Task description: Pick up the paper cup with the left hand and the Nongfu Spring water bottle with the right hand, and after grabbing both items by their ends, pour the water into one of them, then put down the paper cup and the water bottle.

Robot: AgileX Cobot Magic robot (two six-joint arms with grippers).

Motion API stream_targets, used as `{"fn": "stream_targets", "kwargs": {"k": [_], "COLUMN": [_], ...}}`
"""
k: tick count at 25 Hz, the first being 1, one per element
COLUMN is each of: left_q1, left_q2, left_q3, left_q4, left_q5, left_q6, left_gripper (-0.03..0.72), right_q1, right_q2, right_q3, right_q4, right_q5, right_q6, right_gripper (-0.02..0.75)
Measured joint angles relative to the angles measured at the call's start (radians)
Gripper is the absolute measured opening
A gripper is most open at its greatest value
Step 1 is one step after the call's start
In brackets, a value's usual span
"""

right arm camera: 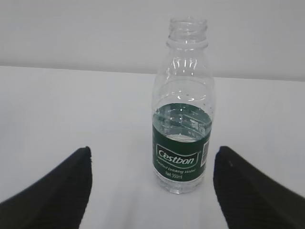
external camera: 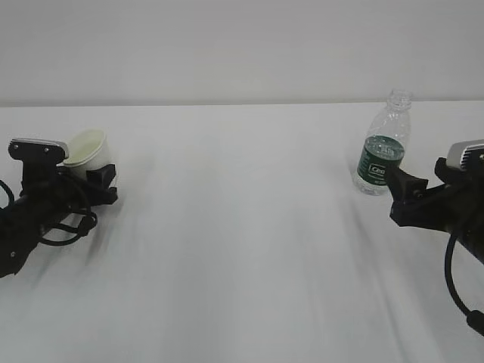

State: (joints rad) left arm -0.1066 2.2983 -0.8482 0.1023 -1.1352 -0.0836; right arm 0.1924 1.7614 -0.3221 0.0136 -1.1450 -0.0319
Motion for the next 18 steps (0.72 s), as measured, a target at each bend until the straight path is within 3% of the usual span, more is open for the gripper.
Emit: {"fn": "stream_targets", "kwargs": {"k": [9, 15, 18], "left_q1": [0.000, 0.000, 0.000], "left_q2": [0.022, 0.023, 0.028], "left_q3": [-0.008, -0.008, -0.008], "left_q4": [0.006, 0.011, 0.012], "left_q5": [-0.039, -0.032, -0.025], "left_q6": [0.004, 0.004, 0.004], "left_gripper": [0.391, 0.515, 0.540], "right_q1": [0.000, 0.000, 0.000], "right_q2": [0.000, 0.000, 0.000], "right_q3": [0.000, 0.000, 0.000], "right_q4": [-0.002, -0.007, -0.007], "right_q5": [0.000, 0.000, 0.000], "right_q6": [0.004, 0.007, 0.007], "right_gripper": [0.593, 0.593, 0.593]}}
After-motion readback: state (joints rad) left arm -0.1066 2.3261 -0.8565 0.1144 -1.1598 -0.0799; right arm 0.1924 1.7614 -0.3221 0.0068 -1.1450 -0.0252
